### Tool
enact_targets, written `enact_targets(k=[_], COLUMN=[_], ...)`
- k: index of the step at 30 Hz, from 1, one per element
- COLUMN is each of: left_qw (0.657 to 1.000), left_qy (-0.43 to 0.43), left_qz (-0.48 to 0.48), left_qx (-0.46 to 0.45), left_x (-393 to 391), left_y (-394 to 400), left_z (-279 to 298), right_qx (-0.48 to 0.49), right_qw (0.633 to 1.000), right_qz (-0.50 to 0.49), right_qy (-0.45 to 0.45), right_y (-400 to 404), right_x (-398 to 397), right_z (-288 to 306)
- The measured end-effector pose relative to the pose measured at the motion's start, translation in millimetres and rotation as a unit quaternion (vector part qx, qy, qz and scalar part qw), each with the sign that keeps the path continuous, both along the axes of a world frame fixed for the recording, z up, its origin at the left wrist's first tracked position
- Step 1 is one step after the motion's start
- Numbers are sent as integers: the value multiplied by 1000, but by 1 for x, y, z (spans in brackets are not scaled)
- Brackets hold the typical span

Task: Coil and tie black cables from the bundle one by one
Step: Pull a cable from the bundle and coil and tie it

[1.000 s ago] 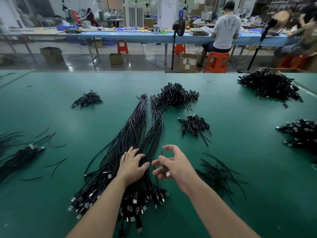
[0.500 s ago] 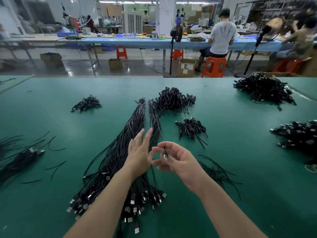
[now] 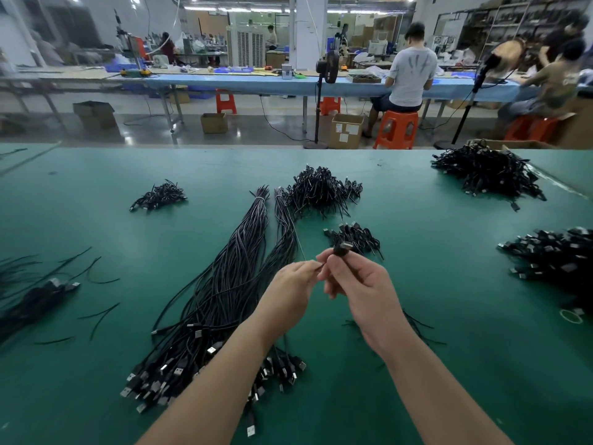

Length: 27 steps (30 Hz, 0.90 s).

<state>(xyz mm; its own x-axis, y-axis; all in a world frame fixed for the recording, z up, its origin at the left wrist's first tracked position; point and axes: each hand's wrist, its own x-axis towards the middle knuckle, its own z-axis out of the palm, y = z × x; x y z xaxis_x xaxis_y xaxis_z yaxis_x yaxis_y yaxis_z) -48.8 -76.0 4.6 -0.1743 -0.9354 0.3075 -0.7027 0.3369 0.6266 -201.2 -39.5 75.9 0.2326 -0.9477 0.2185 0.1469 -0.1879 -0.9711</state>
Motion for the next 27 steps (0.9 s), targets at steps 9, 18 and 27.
enact_targets(k=[9, 18, 27], left_qw=[981, 945, 914], left_qy=[-33, 91, 339], left_qz=[41, -75, -99], left_qx=[187, 304, 197], left_x=[21, 23, -19], left_y=[18, 31, 39], left_z=[-60, 2, 82], right_qx=[-41, 23, 54], right_qw=[998, 989, 988], right_qz=[-44, -82, -23], right_qy=[-22, 120, 142], right_y=[3, -7, -11], right_x=[-24, -27, -20], right_z=[55, 62, 37])
